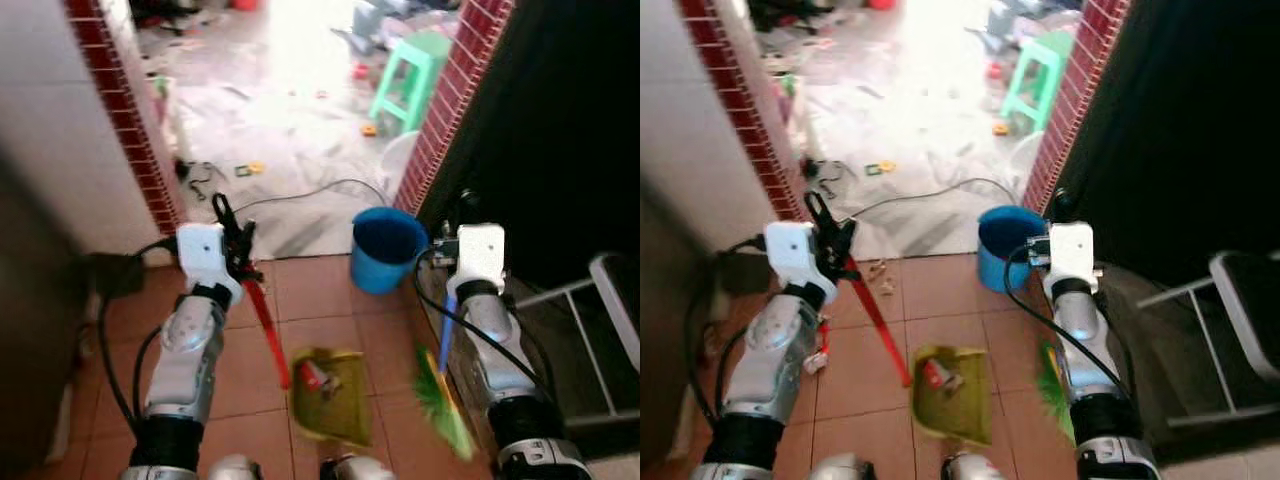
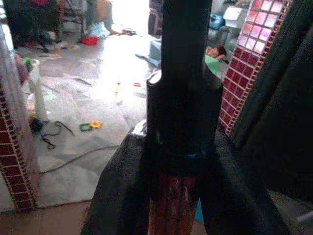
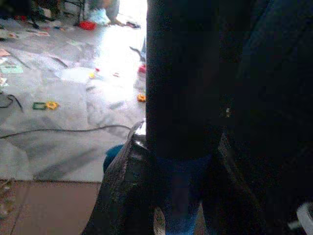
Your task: Sweep floor
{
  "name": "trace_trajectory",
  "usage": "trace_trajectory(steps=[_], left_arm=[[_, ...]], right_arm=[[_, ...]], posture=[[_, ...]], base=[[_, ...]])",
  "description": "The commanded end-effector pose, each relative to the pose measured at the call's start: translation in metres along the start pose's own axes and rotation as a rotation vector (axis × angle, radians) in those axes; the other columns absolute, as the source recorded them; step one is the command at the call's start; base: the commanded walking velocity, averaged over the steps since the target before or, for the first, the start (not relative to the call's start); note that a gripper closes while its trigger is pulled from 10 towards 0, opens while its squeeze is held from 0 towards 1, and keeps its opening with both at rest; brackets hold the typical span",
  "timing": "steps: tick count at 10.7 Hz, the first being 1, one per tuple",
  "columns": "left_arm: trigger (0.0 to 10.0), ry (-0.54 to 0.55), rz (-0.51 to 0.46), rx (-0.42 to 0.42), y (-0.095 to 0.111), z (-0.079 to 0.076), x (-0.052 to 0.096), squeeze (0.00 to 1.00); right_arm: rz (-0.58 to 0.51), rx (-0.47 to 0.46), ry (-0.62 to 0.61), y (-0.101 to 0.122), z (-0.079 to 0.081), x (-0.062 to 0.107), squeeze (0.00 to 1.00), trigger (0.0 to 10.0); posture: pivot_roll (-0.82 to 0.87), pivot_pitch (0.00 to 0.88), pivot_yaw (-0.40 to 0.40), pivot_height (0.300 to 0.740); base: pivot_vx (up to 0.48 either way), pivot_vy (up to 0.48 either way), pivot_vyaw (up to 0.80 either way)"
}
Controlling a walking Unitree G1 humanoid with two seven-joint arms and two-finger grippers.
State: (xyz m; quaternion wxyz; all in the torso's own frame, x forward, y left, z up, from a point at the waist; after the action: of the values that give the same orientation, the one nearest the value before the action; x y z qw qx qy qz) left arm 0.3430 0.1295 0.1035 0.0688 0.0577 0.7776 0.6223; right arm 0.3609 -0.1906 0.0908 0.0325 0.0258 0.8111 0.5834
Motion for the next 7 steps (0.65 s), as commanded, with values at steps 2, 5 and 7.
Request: trace_trajectory(steps=[2, 5, 7], left_arm=[[10.0, 0.012, -0.029, 0.018, 0.0085, 0.0041, 0.0012, 0.0], [10.0, -0.03, -0.009, 0.022, 0.0047, -0.0022, 0.0013, 0.0], [10.0, -0.032, -0.01, 0.021, 0.0063, -0.0012, 0.0002, 0.0]], right_arm=[[-0.031, -0.035, -0.031, 0.0097, -0.0038, -0.0024, 0.0, 10.0], [-0.024, -0.039, -0.029, 0.0052, -0.001, 0.0017, 0.0, 10.0], [-0.03, -0.046, -0.022, 0.0066, 0.0037, 0.0007, 0.0, 10.0]], posture=[[-0.05, 0.0, -0.001, 0.74], [-0.05, 0.0, 0.012, 0.74], [-0.05, 0.0, 0.016, 0.74]], base=[[0.0, 0.0, -0.22], [0.0, -0.235, 0.0], [0.0, -0.39, 0.0]])
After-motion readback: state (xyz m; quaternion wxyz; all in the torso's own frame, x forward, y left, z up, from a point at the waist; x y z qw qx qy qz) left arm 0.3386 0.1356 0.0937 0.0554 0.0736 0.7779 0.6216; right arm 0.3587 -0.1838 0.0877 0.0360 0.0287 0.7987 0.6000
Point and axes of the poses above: a point about 5 cm out from each wrist's last joint towards the gripper, its own x axis pointing back from the gripper into the wrist, its own y axis along the axis of the wrist's last joint, z = x × y, the point moved 5 cm from there along -x, pointing out of the wrist towards the gripper, and after that the axes turned 6 degrees about x, right-handed, at the moved point
